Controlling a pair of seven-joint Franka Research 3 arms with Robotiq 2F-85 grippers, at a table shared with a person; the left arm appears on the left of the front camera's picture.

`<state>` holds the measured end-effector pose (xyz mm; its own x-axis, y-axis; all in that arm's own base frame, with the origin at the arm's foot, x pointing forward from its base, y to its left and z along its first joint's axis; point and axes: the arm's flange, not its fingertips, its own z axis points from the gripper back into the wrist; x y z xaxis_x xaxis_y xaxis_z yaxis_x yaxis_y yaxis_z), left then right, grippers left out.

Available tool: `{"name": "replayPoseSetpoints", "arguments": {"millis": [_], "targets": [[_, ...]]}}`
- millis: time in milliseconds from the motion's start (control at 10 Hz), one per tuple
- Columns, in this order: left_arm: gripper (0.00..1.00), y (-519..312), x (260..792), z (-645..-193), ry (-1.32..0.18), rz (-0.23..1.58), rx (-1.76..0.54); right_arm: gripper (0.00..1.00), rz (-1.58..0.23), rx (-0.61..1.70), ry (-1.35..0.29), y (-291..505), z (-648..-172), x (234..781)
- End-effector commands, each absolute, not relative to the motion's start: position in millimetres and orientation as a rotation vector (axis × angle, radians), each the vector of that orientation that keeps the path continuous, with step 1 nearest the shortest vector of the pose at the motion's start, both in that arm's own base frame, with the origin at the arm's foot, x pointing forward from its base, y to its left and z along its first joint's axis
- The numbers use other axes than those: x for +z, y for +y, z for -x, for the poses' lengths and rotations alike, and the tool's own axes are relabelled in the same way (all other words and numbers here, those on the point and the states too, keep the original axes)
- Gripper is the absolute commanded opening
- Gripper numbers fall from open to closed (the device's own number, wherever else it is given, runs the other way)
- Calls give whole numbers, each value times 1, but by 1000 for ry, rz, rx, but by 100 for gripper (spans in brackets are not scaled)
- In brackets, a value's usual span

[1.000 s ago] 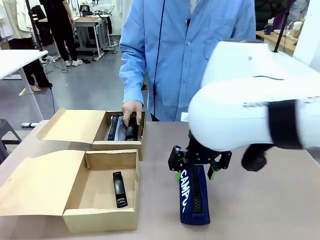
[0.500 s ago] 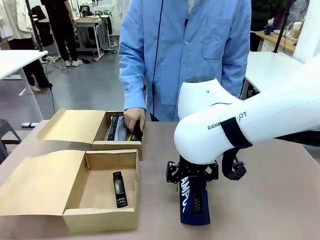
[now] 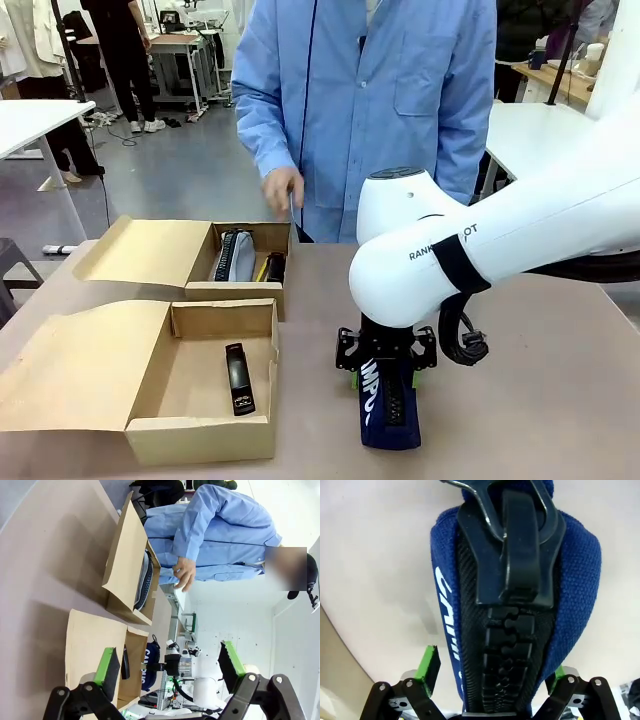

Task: Place items inside the box.
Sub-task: Pick up a Pencil pouch or Stapler and place it inside the Mailer Box closest to the robot.

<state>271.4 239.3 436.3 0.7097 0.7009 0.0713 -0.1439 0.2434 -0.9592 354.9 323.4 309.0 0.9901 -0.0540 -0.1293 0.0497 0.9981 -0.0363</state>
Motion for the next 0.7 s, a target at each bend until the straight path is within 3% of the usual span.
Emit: {"name": "replayPoseSetpoints", "arguments": {"millis": [0,100,200,400,500,600], "targets": [[100,239,437,-270,-583,1207,603,53,52,-90,93,329,-357,309],[100,239,437,-270,-583,1207,603,40,46,-83,93,328,-356,309],[100,239,437,-270,-583,1207,603,0,47,-82,90,329,-356,310],[100,239,437,-270,-583,1207,603,0,49,-78,92,328,-356,310],[100,239,437,-270,-583,1207,603,13,54,-75,96,328,-356,310],[100,239,437,-270,-583,1207,603,7,66,-73,98,327,-356,310]]}}
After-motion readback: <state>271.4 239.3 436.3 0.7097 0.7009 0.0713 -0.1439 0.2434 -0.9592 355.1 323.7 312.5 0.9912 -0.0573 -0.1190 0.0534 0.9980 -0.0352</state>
